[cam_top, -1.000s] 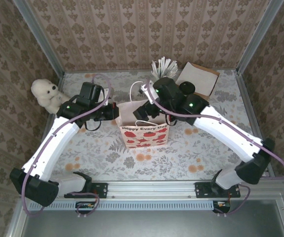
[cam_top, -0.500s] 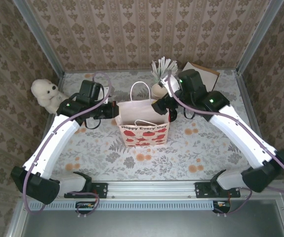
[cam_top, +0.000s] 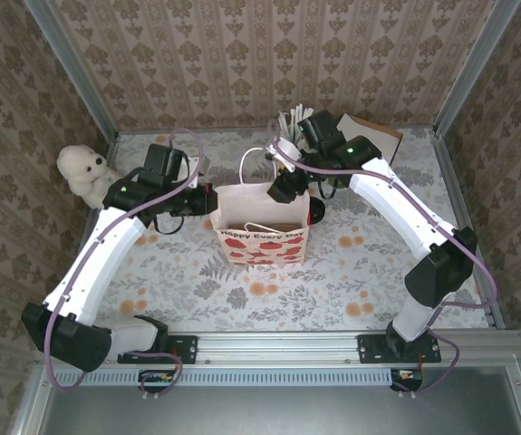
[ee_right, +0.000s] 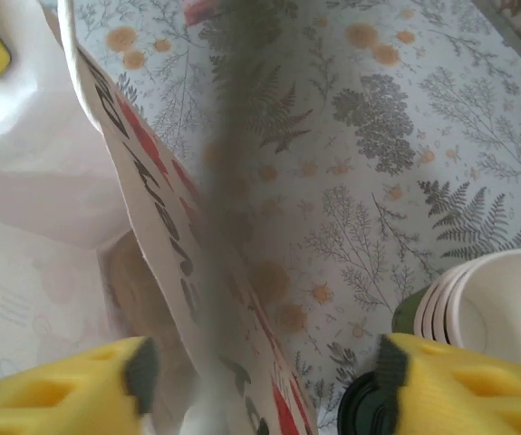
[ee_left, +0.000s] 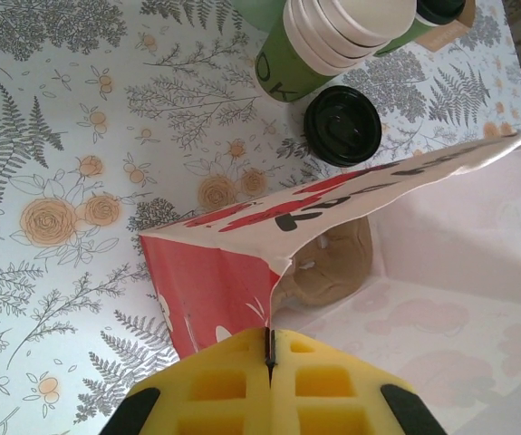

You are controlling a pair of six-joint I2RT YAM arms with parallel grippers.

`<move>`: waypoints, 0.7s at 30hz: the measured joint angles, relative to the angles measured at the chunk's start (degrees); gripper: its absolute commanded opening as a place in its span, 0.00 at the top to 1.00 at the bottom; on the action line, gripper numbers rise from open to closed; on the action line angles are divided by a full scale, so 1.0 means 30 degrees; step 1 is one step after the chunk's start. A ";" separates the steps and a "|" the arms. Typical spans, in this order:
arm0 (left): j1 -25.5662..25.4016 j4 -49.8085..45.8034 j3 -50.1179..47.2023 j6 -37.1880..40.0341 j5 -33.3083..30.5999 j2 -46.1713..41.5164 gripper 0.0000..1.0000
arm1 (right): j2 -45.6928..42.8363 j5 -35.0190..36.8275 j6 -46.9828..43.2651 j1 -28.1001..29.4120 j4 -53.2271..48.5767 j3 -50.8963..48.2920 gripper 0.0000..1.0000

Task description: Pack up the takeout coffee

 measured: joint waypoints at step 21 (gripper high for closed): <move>0.1537 -0.0699 0.3534 0.1166 0.2892 0.0597 0.87 | -0.0845 0.1931 0.3140 0.2718 -0.2091 0.0882 0.96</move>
